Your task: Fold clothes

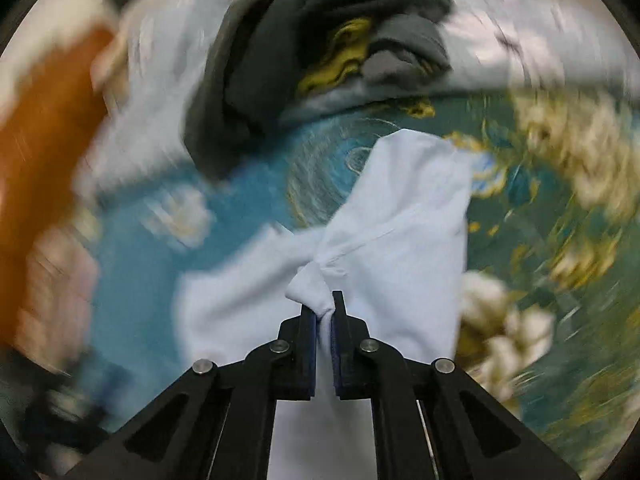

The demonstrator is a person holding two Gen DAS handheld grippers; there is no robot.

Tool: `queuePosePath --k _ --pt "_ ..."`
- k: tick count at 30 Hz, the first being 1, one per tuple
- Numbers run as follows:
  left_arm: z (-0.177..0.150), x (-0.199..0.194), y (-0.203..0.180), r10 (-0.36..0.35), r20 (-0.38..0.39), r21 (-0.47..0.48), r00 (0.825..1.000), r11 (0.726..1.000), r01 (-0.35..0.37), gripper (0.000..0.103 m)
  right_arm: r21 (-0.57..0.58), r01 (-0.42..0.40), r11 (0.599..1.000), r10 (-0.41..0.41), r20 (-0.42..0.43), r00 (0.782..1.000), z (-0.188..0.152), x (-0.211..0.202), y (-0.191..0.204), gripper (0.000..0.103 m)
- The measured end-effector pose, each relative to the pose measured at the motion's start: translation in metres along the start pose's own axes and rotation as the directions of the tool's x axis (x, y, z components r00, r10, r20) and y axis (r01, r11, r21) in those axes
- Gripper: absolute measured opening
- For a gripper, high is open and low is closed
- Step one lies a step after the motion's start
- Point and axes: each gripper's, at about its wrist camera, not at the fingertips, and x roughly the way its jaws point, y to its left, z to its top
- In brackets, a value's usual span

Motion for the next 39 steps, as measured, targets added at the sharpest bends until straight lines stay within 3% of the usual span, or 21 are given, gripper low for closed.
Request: queuePosePath --k 3,6,10,13,15,18,27,30,33,36,39 --pt "-0.002 -0.006 0.000 0.002 0.008 0.001 1.000 1.000 -0.002 0.053 0.124 -0.204 0.971 0.201 0.031 0.979 -0.001 -0.015 -0.016 0.006" --pt "-0.004 -0.013 -0.002 0.005 0.023 0.008 1.000 1.000 -0.006 0.053 0.194 -0.402 0.895 0.395 0.075 0.916 -0.010 -0.024 -0.020 0.006" --pt "-0.006 -0.020 -0.002 0.016 0.041 0.012 0.999 1.000 -0.017 0.053 0.068 -0.507 0.859 0.508 0.007 0.862 -0.025 -0.035 0.016 0.006" --pt "-0.008 -0.022 -0.002 0.029 0.048 0.008 0.998 1.000 -0.030 0.053 -0.057 -0.491 0.869 0.480 -0.140 0.866 -0.053 -0.025 0.044 0.005" --pt "-0.009 -0.022 -0.003 0.042 0.051 0.013 0.998 0.999 -0.043 0.053 -0.112 -0.415 0.903 0.383 -0.227 0.895 -0.073 -0.003 0.050 0.005" --pt "-0.010 -0.021 -0.006 0.070 0.051 0.034 0.996 0.997 -0.072 0.053 -0.186 -0.367 0.911 0.297 -0.319 0.900 -0.096 0.020 0.055 0.006" --pt "-0.018 0.001 -0.017 0.155 0.002 0.117 0.988 0.981 -0.154 0.053 -0.249 -0.419 0.873 0.331 -0.328 0.885 -0.110 0.004 0.057 0.006" --pt "-0.022 0.020 -0.023 0.177 -0.071 0.159 0.982 0.973 -0.164 0.053 -0.274 -0.404 0.873 0.308 -0.333 0.891 -0.116 0.010 0.061 0.006" --pt "-0.028 0.041 -0.028 0.207 -0.155 0.216 0.966 0.961 -0.172 0.053 -0.254 -0.405 0.878 0.300 -0.368 0.880 -0.122 0.030 0.061 0.006" --pt "-0.032 0.054 -0.031 0.251 -0.182 0.261 0.951 0.945 -0.199 0.053 -0.268 -0.380 0.885 0.268 -0.375 0.888 -0.125 0.036 0.065 0.014" --pt "-0.033 0.061 -0.034 0.294 -0.164 0.290 0.942 0.927 -0.239 0.053 -0.218 -0.401 0.890 0.306 -0.366 0.879 -0.119 0.030 0.057 0.033"
